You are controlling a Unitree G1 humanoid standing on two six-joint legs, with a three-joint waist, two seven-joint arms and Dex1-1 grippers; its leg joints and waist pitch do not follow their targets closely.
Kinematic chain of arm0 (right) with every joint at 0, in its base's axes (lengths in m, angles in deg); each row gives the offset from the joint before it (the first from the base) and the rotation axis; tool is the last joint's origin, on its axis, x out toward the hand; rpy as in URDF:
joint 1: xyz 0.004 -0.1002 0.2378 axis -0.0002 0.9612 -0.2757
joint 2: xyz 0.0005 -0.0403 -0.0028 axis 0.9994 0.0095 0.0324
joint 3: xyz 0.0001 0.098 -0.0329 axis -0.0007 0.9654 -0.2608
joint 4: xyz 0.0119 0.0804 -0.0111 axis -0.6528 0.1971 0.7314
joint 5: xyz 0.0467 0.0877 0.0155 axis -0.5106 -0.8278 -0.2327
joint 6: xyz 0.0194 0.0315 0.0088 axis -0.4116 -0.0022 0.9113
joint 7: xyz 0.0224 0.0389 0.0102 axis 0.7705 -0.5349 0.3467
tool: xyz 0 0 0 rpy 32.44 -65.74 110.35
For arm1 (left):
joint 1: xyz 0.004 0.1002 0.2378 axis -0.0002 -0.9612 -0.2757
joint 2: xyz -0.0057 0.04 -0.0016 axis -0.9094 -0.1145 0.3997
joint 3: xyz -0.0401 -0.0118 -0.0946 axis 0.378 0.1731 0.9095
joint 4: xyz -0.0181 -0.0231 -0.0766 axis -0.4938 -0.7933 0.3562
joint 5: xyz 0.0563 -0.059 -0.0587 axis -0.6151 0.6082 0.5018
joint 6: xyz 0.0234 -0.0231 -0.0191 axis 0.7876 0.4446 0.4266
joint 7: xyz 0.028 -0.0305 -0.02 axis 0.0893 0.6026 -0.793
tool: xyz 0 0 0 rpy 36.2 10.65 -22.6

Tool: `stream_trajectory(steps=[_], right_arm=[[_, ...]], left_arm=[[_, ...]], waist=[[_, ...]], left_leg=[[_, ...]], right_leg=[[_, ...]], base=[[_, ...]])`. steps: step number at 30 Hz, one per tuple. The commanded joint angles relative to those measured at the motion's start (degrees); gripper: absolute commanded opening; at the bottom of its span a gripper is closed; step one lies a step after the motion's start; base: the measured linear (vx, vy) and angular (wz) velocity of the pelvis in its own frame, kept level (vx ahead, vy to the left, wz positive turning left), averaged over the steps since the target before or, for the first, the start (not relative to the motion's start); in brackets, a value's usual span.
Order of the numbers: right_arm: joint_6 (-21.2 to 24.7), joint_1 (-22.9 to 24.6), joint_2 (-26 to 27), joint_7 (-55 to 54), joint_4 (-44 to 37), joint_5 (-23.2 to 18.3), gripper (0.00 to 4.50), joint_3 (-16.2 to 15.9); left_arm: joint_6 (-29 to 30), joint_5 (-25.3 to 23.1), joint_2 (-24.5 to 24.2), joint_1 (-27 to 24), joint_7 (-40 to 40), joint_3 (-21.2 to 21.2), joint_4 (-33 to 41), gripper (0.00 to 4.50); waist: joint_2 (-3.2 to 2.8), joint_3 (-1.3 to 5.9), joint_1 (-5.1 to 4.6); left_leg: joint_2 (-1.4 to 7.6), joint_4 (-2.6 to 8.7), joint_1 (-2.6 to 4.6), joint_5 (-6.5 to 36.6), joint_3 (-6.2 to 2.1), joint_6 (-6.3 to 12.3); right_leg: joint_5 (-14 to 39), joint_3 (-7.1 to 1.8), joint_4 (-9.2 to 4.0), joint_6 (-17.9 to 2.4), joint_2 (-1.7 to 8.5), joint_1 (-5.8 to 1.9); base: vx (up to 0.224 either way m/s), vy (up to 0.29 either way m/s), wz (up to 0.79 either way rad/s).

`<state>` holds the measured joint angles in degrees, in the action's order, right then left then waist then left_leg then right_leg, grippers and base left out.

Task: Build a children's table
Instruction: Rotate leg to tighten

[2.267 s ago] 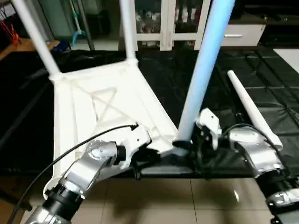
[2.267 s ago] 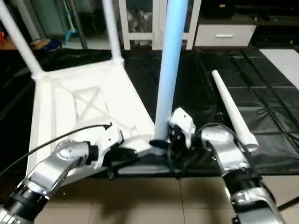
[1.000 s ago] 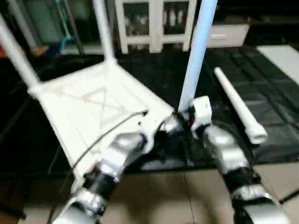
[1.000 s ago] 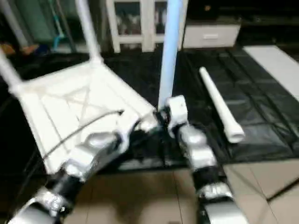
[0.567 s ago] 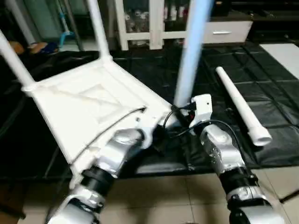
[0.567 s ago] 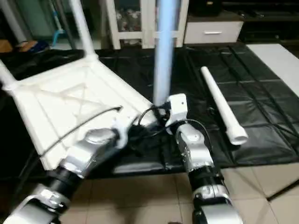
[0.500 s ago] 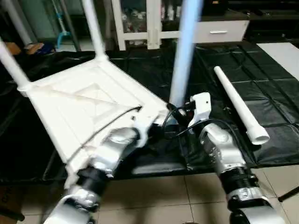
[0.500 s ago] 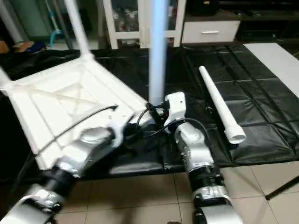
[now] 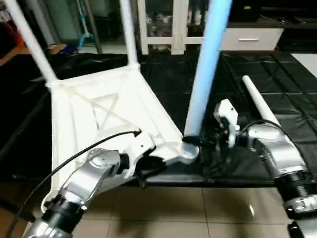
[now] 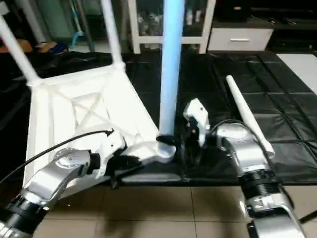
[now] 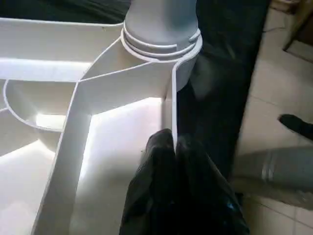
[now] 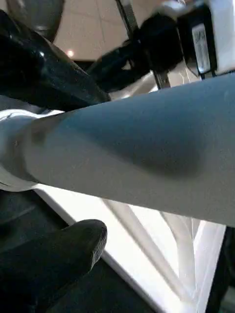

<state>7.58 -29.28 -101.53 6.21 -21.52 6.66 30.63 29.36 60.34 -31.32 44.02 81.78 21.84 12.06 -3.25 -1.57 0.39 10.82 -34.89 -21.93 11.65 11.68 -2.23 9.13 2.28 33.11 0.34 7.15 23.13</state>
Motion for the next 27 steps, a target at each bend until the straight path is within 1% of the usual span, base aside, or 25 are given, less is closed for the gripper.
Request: stream_trajectory(steps=[1,2,3,4,5,7,8,9,11,12,14,15,16,20,22,23,24,27], right_arm=[[0.68,-0.11,-1.60,0.94,1.23,-0.05,3.55,0.15],[1.29,-0.24,-2.12,1.88,1.38,-0.50,3.55,0.07],[1.55,-0.27,-2.66,2.87,1.74,-0.70,3.55,-0.06],[1.73,-0.27,-3.00,3.53,1.94,-0.84,3.55,-0.17],[1.68,-0.16,-3.37,4.18,2.28,-0.73,3.55,-0.39],[1.96,-0.04,-3.66,4.90,2.27,-0.62,3.55,-0.44],[2.31,0.15,-4.02,5.81,2.42,-0.34,3.40,-0.70],[2.42,0.31,-4.21,6.39,2.57,-0.08,3.40,-0.95],[2.11,0.46,-4.27,7.31,3.44,0.41,3.18,-1.35],[1.67,0.31,-3.85,7.17,4.20,0.51,3.12,-1.38],[1.25,-0.03,-3.05,6.71,5.00,0.42,2.94,-1.58],[1.16,-0.11,-2.81,6.61,5.19,0.39,2.76,-1.65],[1.07,-0.16,-2.52,6.47,5.36,0.44,2.76,-1.79],[0.85,-0.09,-1.60,6.76,5.52,0.68,2.42,-2.42],[0.85,-0.10,-1.41,6.83,5.59,0.77,2.27,-2.51],[0.46,-0.16,-1.47,7.09,6.10,1.22,2.23,-2.75],[0.05,-0.22,-1.68,7.65,6.84,1.66,2.18,-3.01],[0.47,-0.14,-2.07,8.46,6.89,1.60,1.95,-3.20]], left_arm=[[1.82,-0.04,-0.88,-1.57,3.42,-3.59,0.17,0.00],[2.00,0.09,-1.09,-1.72,3.57,-3.69,0.58,0.00],[2.23,0.25,-1.32,-1.82,3.94,-3.96,0.93,0.00],[2.39,0.35,-1.50,-1.89,4.24,-4.14,1.18,0.00],[2.46,0.39,-1.60,-1.95,4.39,-4.25,1.35,0.00],[2.56,0.38,-1.70,-2.07,4.64,-4.23,1.62,0.00],[2.64,0.34,-1.82,-2.18,4.90,-4.21,1.91,0.00],[2.68,0.32,-1.90,-2.23,5.07,-4.22,2.05,0.00],[3.02,0.42,-2.20,-2.33,5.40,-4.37,2.58,0.00],[3.23,0.40,-2.35,-2.41,5.55,-4.44,2.88,0.00],[3.42,0.37,-2.47,-2.41,5.65,-4.56,3.09,0.00],[3.47,0.40,-2.50,-2.39,5.64,-4.61,3.13,0.00],[3.45,0.40,-2.48,-2.35,5.60,-4.67,3.06,0.00],[3.49,0.14,-2.45,-2.22,5.73,-5.04,3.01,0.00],[3.56,0.10,-2.42,-2.22,5.77,-5.08,3.07,0.00],[3.63,0.08,-2.45,-2.29,5.75,-5.09,3.21,0.00],[3.69,0.04,-2.54,-2.46,5.72,-5.13,3.39,0.00],[3.72,0.00,-2.78,-2.70,5.79,-5.22,3.58,0.00]], waist=[[0.68,2.83,-0.12],[0.69,2.84,-0.10],[0.62,2.93,-0.07],[0.70,2.95,-0.09],[0.59,3.02,-0.02],[0.68,3.14,0.01],[0.71,3.13,-0.01],[0.67,3.19,0.06],[0.58,3.17,0.09],[0.60,3.18,0.11],[0.45,3.17,0.09],[0.57,3.14,0.01],[0.55,3.13,0.01],[0.57,3.07,-0.17],[0.51,3.16,-0.12],[0.72,3.16,-0.10],[0.59,3.14,-0.09],[0.55,3.16,-0.15]], left_leg=[[1.91,5.24,1.42,16.60,-0.75,1.89],[1.88,5.19,1.44,16.32,-0.72,1.97],[1.90,5.16,1.32,15.63,-0.79,2.25],[1.84,5.08,1.15,14.86,-0.75,2.69],[1.83,5.03,1.16,14.06,-0.76,2.93],[1.81,4.86,1.12,12.56,-0.72,3.43],[1.80,4.82,1.07,12.19,-0.70,3.65],[1.79,4.72,1.04,11.34,-0.68,4.11],[1.81,4.71,1.04,11.36,-0.68,4.35],[1.82,4.68,1.06,11.39,-0.66,4.40],[1.80,4.67,1.08,11.58,-0.66,4.35],[1.78,4.73,1.02,12.15,-0.67,4.10],[1.81,4.76,1.05,12.35,-0.70,3.99],[1.82,4.86,1.04,13.37,-0.75,3.49],[1.84,4.81,1.17,13.16,-0.75,3.27],[1.83,4.80,1.02,12.63,-0.76,3.47],[1.84,4.81,1.08,12.72,-0.74,3.49],[1.84,4.82,1.10,12.83,-0.77,3.50]], right_leg=[[15.28,-0.68,-3.30,-12.41,0.29,-1.69],[14.91,-0.69,-3.29,-12.51,0.28,-1.65],[13.92,-0.67,-3.13,-12.79,0.34,-1.86],[13.18,-0.63,-3.08,-13.03,0.33,-1.94],[12.39,-0.59,-2.98,-13.26,0.29,-1.97],[10.62,-0.53,-2.81,-13.79,0.26,-2.07],[10.19,-0.54,-2.75,-13.94,0.24,-2.10],[9.40,-0.48,-2.66,-14.33,0.27,-2.20],[9.48,-0.46,-2.65,-14.53,0.30,-2.19],[9.64,-0.45,-2.68,-14.57,0.29,-2.20],[9.65,-0.43,-2.66,-14.76,0.24,-2.15],[10.41,-0.41,-2.73,-14.69,0.27,-2.22],[10.68,-0.41,-2.74,-14.63,0.28,-2.23],[12.09,-0.43,-2.87,-14.18,0.28,-2.16],[11.79,-0.44,-2.82,-14.20,0.28,-2.10],[11.33,-0.43,-2.72,-14.30,0.27,-2.19],[11.38,-0.43,-2.76,-14.31,0.31,-2.13],[11.22,-0.42,-2.75,-14.31,0.24,-2.19]], base=[[0.000,0.000,0.00],[0.000,0.000,0.00],[0.000,0.000,0.00],[0.000,0.000,0.00],[0.000,0.000,0.00],[0.000,0.000,0.00],[0.000,0.000,0.00],[0.000,0.000,0.00],[0.000,0.000,0.00],[0.000,0.000,0.00],[0.000,0.000,0.00],[0.000,0.000,0.00],[0.000,0.000,0.00],[0.000,0.000,0.00],[0.000,0.000,0.00],[0.000,0.000,0.00],[0.000,0.000,0.00],[0.000,0.000,0.00]])
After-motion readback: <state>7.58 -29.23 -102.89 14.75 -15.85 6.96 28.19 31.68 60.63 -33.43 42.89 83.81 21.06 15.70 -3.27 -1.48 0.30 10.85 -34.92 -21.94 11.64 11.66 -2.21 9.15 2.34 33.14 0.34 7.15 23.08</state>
